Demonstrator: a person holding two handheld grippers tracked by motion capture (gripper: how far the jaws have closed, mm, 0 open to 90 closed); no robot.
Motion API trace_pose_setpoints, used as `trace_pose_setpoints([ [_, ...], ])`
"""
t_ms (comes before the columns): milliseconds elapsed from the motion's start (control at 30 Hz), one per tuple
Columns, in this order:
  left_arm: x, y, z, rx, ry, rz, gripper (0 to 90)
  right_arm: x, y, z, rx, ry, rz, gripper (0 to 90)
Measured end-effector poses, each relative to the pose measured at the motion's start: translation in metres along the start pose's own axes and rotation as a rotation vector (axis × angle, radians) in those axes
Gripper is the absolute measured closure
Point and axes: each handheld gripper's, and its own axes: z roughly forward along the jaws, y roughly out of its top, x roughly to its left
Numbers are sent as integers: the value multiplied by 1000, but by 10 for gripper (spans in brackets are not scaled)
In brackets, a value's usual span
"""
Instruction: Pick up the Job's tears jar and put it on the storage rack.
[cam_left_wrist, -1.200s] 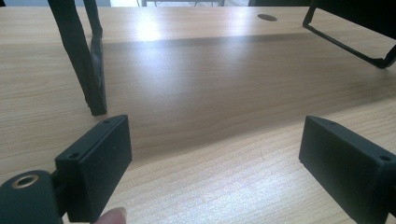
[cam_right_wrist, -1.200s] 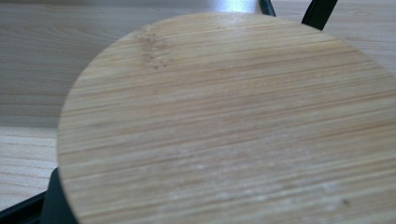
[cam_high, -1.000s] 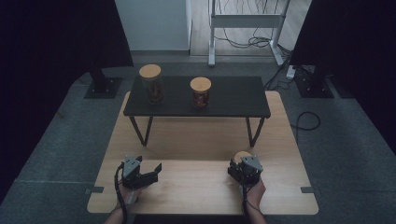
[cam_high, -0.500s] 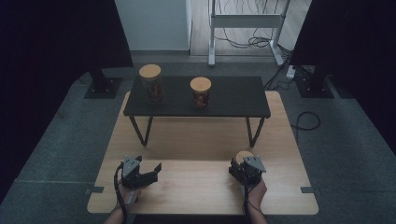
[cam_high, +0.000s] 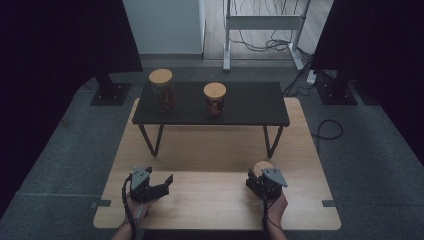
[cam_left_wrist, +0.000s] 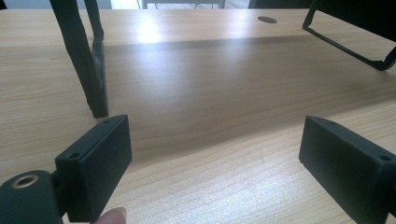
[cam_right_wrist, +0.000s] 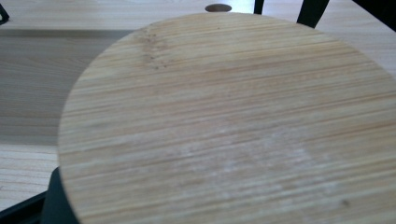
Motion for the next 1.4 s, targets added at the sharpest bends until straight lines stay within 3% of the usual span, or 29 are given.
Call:
trace_pose_setpoints([
  [933,1,1,2,3,-8,-14,91,-1,2,-23,-69,29,5,252],
  [1400,3,1,-2,-3,0,-22,92,-5,6,-26,-71,21,19,251],
])
